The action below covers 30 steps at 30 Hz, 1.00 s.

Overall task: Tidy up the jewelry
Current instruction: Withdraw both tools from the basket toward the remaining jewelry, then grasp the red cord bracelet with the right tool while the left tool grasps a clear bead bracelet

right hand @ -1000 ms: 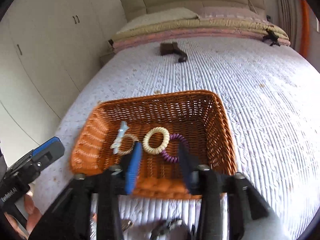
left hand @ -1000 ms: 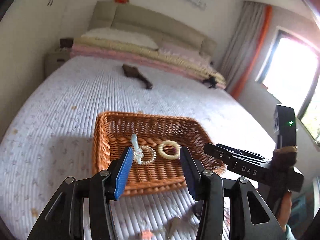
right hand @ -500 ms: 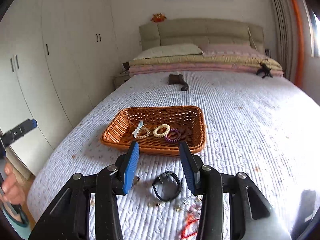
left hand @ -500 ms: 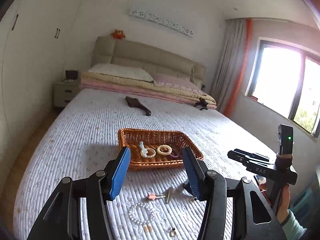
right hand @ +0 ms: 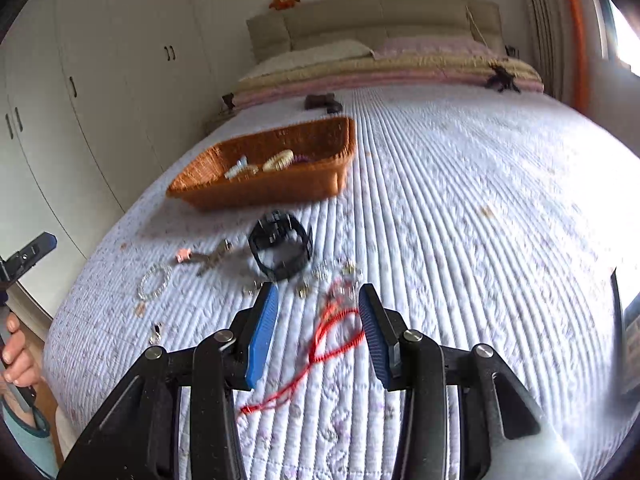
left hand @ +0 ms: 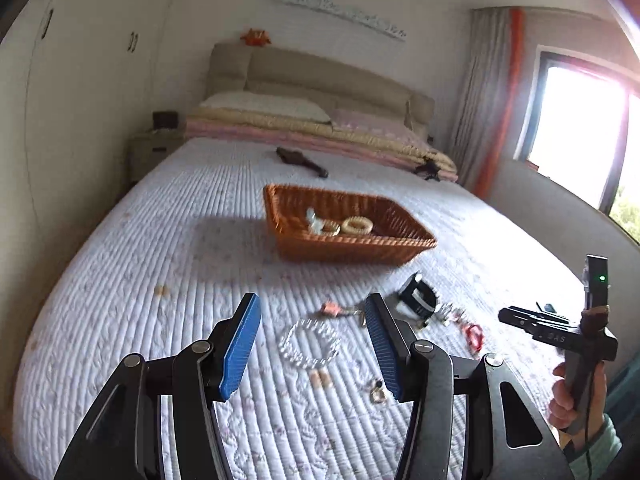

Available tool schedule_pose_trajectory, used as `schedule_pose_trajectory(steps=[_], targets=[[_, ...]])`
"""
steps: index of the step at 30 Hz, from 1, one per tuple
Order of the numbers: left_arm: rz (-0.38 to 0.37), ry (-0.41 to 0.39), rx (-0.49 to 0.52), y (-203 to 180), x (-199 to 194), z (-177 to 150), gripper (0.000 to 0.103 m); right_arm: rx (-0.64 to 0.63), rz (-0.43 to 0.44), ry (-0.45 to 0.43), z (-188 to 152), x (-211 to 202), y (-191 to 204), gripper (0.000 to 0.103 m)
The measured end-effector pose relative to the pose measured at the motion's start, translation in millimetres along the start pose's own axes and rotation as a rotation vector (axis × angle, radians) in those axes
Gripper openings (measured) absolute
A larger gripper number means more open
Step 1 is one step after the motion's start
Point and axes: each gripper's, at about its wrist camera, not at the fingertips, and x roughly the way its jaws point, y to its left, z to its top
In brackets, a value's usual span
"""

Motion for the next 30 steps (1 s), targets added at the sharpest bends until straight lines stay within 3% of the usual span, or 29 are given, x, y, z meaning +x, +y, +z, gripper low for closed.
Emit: schedule_pose_trajectory(steps=[15, 21, 25, 30], targets=[[0.041, 0.190, -0.145, 19.1, 74.5, -35.0, 0.055, 0.026, -0.091, 0.095, -24.8, 37.1, -4.4, 0.045], [0.060, 0.232, -0.136, 15.0, 91.4, -32.2, 0.055, 0.054, -0.068, 0.123, -19.6, 46.6, -6.4, 0.045], [0.051, 0.273, -0.166, 19.5, 105.1, -32.4, 0.055, 0.032, -0.091, 0.134, -17.9, 52.8, 2.8, 0.045], [0.098, 0.311, -0.128, 14.6, 117.5, -35.1, 0.055, -0.023, -0.161, 0.135, -19.6, 59.4, 14.2, 0.045]])
